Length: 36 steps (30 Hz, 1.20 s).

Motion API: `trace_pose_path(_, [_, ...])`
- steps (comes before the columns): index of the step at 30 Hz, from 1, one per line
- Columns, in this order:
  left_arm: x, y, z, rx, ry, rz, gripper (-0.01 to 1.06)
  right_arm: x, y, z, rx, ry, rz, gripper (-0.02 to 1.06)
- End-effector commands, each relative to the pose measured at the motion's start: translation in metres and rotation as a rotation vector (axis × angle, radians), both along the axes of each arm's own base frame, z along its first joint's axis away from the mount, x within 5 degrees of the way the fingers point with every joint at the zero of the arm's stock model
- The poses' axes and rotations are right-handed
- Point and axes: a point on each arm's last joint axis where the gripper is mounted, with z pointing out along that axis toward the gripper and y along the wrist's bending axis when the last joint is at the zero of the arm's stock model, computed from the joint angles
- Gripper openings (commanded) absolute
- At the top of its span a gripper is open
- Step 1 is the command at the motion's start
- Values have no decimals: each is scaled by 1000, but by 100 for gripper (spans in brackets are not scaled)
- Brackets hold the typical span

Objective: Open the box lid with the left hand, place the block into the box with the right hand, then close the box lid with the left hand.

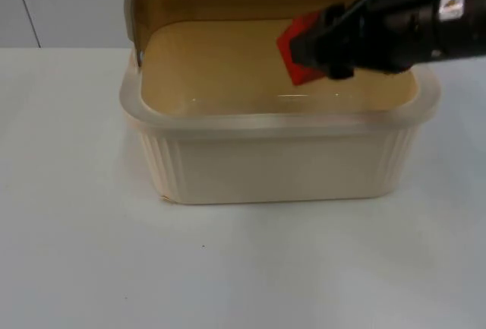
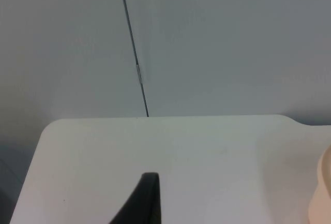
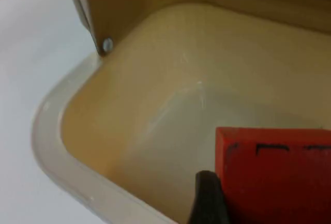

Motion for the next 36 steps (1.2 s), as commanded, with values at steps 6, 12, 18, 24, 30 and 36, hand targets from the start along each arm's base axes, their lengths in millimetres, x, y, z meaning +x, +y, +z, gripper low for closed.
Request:
trace_pose_path(6, [4, 0, -7, -7, 23, 3, 105, 19, 5, -31, 35, -75, -71, 0])
trace_pose_path(12, [7, 0, -9, -9, 28, 3, 105, 28, -1, -46, -38, -130, -151, 0])
trace_pose_path(18, [8, 0, -9, -7, 23, 2, 105, 32, 2, -53, -27, -159, -160, 0])
trace_pose_path(24, [9, 0, -10, -4, 27, 2, 105, 40, 8, -55, -10, -144, -167, 0])
trace_pose_path(30, [9, 0, -10, -4, 28, 2, 105, 51, 17, -45, 27, -150, -169, 0])
trace_pose_path(36, [9, 0, -11, -4, 30, 2, 105, 58, 23, -51, 13, -115, -160, 0])
